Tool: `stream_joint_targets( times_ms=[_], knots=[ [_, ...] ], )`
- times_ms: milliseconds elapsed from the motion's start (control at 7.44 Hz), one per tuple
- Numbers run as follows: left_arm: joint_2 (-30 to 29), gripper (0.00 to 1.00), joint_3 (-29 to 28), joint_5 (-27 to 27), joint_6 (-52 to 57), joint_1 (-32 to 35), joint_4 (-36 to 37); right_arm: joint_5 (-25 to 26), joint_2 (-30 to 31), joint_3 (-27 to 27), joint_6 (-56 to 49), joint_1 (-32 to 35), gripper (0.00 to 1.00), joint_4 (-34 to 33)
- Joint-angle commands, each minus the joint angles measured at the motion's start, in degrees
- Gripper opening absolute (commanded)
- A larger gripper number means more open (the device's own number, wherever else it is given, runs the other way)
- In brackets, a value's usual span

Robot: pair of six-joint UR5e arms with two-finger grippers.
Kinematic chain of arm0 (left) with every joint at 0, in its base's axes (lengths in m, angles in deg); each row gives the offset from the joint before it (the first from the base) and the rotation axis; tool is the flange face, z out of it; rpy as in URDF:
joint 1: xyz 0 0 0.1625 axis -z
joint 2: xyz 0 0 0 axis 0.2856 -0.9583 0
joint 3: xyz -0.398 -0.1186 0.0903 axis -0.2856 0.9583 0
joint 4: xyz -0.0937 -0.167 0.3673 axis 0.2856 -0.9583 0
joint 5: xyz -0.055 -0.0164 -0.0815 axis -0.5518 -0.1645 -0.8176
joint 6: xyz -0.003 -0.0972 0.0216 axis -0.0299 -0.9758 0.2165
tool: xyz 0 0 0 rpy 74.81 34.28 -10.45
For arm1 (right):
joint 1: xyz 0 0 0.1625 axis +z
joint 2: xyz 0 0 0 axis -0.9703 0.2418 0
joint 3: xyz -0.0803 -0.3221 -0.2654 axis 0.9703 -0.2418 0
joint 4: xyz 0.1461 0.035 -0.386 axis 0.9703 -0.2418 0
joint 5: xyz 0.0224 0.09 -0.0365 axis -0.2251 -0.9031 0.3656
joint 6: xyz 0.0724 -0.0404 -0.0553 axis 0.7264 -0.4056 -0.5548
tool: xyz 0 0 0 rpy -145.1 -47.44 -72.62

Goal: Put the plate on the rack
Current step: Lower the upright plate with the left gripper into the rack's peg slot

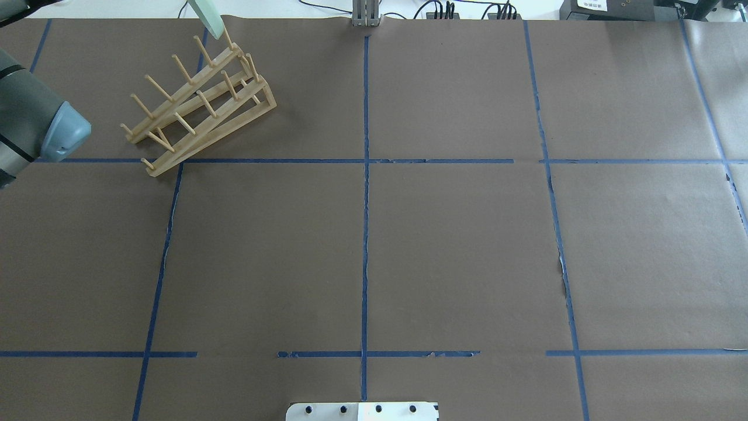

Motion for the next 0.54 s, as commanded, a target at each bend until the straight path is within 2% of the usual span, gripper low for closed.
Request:
stream_joint_targets(
  times_ms=[0,403],
  knots=[
    [-1.9,0.0,-4.4,1.2,0.3,-0.4,-0.4,0.0,0.0,0.0,0.1,0.0,1.0,0.0],
    [-2.6,0.0,-6.7,1.3,0.6,-1.8,-0.5,0.0,0.0,0.0,0.1,0.0,1.0,0.0]
  ],
)
